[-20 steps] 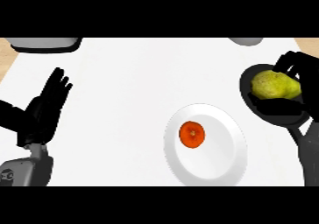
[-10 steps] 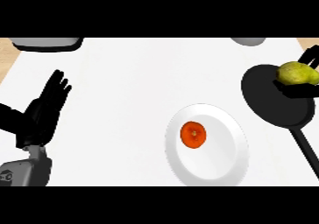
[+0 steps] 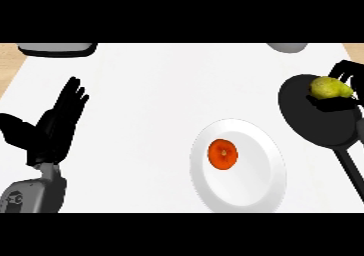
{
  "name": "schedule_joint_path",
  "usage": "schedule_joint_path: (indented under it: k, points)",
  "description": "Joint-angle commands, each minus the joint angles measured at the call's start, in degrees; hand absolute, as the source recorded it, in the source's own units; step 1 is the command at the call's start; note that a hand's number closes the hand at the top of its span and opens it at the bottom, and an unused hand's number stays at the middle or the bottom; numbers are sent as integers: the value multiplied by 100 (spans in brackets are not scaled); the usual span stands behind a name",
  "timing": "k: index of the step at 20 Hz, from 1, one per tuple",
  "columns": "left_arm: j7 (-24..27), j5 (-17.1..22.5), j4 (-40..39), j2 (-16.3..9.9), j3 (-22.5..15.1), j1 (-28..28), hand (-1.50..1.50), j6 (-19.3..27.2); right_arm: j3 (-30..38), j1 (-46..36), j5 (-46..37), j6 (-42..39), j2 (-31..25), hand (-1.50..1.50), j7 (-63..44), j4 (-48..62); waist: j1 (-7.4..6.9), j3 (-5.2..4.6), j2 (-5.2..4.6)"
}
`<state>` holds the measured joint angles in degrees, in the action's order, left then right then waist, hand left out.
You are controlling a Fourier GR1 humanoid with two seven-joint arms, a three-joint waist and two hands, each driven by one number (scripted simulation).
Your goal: Pick the pear from the plate and place it in the pan
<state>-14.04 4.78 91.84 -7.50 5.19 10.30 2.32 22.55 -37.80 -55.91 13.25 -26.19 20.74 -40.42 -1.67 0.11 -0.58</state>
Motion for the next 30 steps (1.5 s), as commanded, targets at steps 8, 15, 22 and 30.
schedule_joint_path:
  k: [8, 15, 22, 30]
  points:
    - [-164, 64, 311, -73, -3, -143, 0, -94, 493, -555, 167, -113, -497, -150, 57, 2399, -89, 8, -26]
    - [291, -5, -191, 16, 21, -157, 0, -121, 1231, -498, 1062, -379, -639, -150, 1282, 2536, -15, 12, -31]
    - [-68, 62, 7, -86, 111, 17, 0, -67, 2243, -448, 2217, -1801, -1336, -150, 1601, 2815, 66, 10, -4]
    - [393, 45, -173, -46, 145, -250, 0, -158, 2806, 513, 2942, -3782, -2215, -150, 2515, 3149, 76, 19, -14]
